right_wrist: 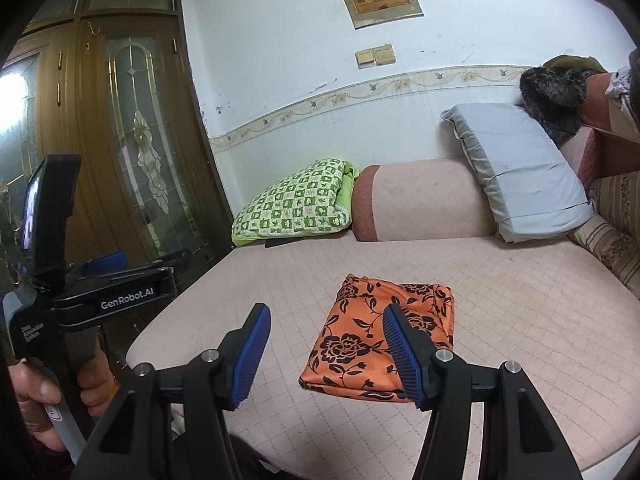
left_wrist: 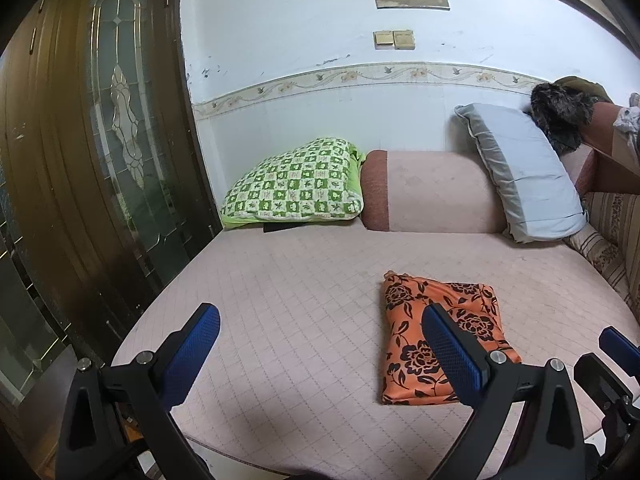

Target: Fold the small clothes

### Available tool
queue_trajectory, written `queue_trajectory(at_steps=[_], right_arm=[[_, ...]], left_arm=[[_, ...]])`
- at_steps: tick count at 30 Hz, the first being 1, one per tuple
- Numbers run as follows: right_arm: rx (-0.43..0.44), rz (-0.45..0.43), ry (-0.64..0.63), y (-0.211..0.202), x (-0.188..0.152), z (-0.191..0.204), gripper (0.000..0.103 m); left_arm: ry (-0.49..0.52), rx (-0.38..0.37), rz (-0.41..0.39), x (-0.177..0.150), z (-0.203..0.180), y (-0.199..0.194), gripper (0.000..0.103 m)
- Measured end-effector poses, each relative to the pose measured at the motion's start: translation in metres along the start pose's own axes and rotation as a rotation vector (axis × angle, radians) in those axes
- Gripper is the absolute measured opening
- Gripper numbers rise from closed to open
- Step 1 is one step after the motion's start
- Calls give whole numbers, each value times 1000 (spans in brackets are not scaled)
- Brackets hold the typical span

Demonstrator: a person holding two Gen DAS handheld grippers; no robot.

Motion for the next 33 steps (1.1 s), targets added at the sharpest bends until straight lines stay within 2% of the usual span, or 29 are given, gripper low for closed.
queue_trajectory(at_steps=[21, 33], right_arm=[[14, 22, -17, 8, 1, 22, 62], [11, 30, -21, 9, -1, 21, 62]], left_arm=[[-42, 37, -6, -1, 31, 4, 101], [-29, 29, -12, -2, 29, 0, 101]])
Point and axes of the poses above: each gripper's, at about its wrist camera, not at the fingertips, and y roughly the way its jaws point, z to its left, x to its top, the point moved 2 cm from there along y, roughly the way its jaws point, and after that the axes turned 1 degree about -x, right-handed, at the moved point
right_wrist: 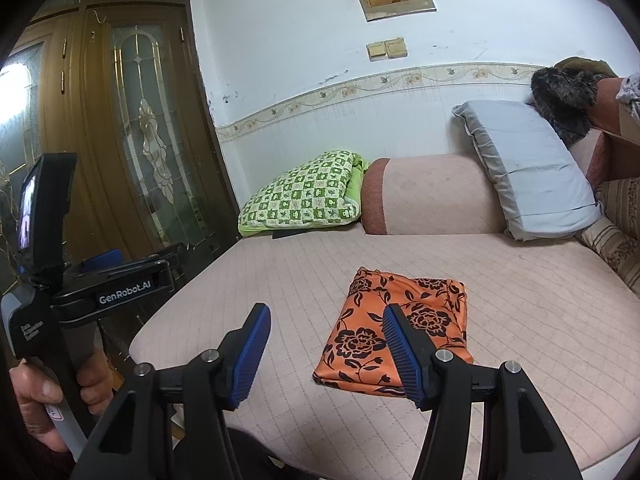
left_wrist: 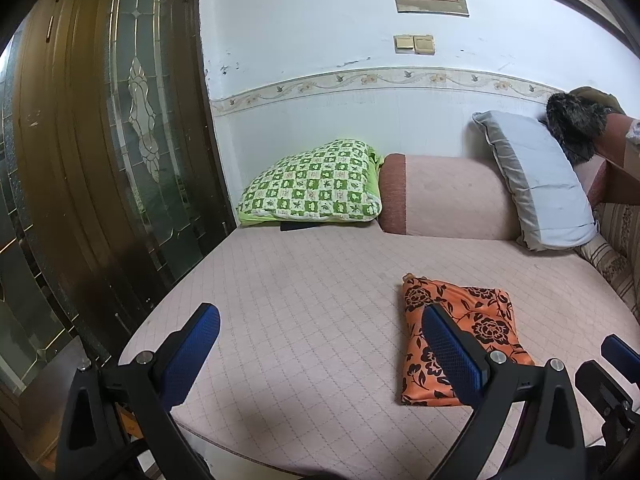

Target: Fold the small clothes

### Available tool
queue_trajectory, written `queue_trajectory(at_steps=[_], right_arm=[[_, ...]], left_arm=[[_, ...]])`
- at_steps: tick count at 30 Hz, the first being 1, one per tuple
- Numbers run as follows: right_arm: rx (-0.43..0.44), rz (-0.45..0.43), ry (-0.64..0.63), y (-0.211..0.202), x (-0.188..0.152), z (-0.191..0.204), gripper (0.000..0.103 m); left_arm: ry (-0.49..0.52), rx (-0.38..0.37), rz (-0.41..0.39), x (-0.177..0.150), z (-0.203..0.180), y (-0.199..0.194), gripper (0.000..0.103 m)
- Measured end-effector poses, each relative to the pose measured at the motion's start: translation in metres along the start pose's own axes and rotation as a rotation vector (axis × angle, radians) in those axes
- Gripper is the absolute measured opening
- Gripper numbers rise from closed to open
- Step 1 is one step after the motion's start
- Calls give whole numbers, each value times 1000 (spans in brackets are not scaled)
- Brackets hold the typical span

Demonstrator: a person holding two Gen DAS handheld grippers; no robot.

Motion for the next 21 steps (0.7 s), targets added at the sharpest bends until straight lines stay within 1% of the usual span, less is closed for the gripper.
queue_trajectory(at_steps=[11, 16, 21], right_arm=[[3, 5, 3, 3, 0, -3, 62], [6, 13, 10, 6, 0, -6, 62], [10, 21, 14, 13, 3, -10, 62]], left_arm=[[31, -16, -20, 5, -10, -5, 101], [37, -37, -18, 8, -14, -4, 101], [46, -42, -17, 9, -19, 0, 101]])
Point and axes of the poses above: each gripper's, at about its wrist camera, not at the fingertips, and y roughly the way its jaws point, z to its left, x to its top, the point moved 2 cm from there along y, roughly the way its jaws point, and after that the axes turned 1 degree about -x, right-handed, at the moved point
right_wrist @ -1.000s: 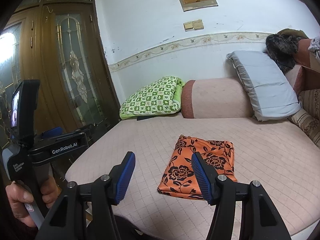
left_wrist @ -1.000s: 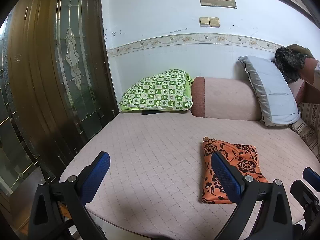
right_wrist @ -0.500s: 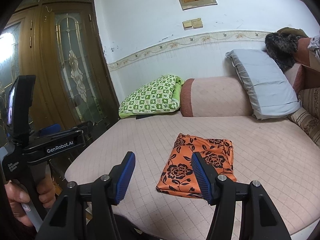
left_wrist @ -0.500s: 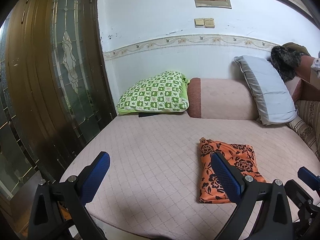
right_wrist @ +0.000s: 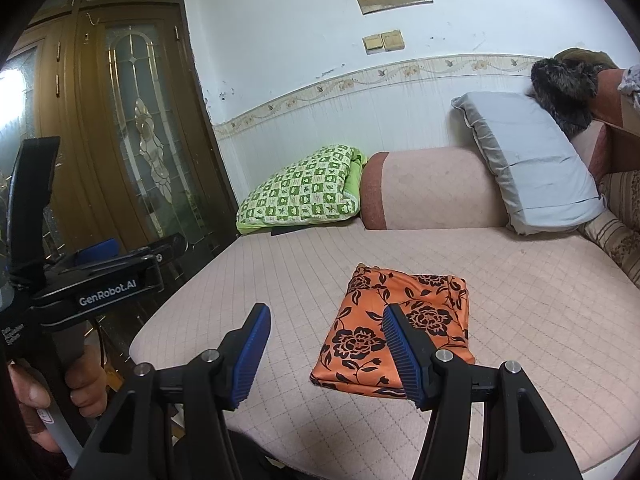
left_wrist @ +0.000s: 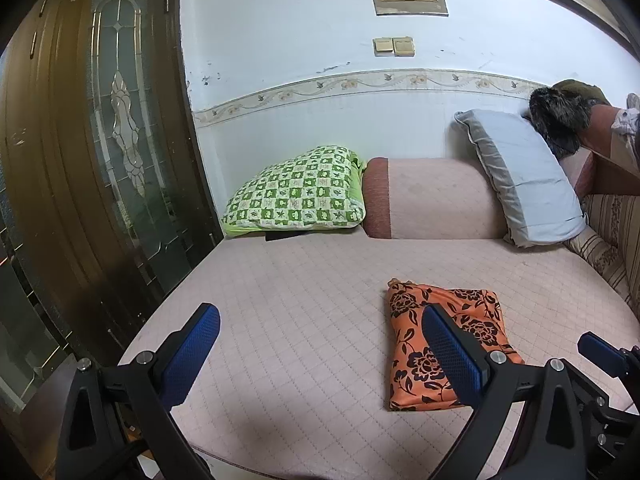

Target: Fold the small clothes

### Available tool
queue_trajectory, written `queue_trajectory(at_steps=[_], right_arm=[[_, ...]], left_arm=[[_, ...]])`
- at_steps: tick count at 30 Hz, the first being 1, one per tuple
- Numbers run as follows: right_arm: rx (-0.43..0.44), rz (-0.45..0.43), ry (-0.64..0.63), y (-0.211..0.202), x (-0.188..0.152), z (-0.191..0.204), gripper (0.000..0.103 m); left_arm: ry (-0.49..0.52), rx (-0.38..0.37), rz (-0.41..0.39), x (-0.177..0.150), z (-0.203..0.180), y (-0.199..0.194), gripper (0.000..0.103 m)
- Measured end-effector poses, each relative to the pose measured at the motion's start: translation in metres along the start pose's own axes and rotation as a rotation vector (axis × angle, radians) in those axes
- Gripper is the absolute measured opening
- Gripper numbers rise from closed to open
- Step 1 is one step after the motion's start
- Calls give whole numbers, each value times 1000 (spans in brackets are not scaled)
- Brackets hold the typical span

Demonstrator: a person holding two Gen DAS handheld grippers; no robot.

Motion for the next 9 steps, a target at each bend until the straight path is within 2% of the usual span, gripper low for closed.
queue_trajectory(at_steps=[6, 9], right_arm=[[6, 19, 9, 14, 2, -6, 62], [8, 32, 21, 23, 1, -12, 62]], left_arm=[[-2, -32, -2, 2, -5, 9, 101], [6, -17, -17, 2, -10, 15, 101]])
Point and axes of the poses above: each gripper's, at about its wrist camera, not at the fingertips, and y roughly the way its jaws point, z to its left, x to its top, the point moved 2 cm from there along y, roughly the way its jaws point, and after that the axes turned 1 degree about -x, right-handed, at the moved point
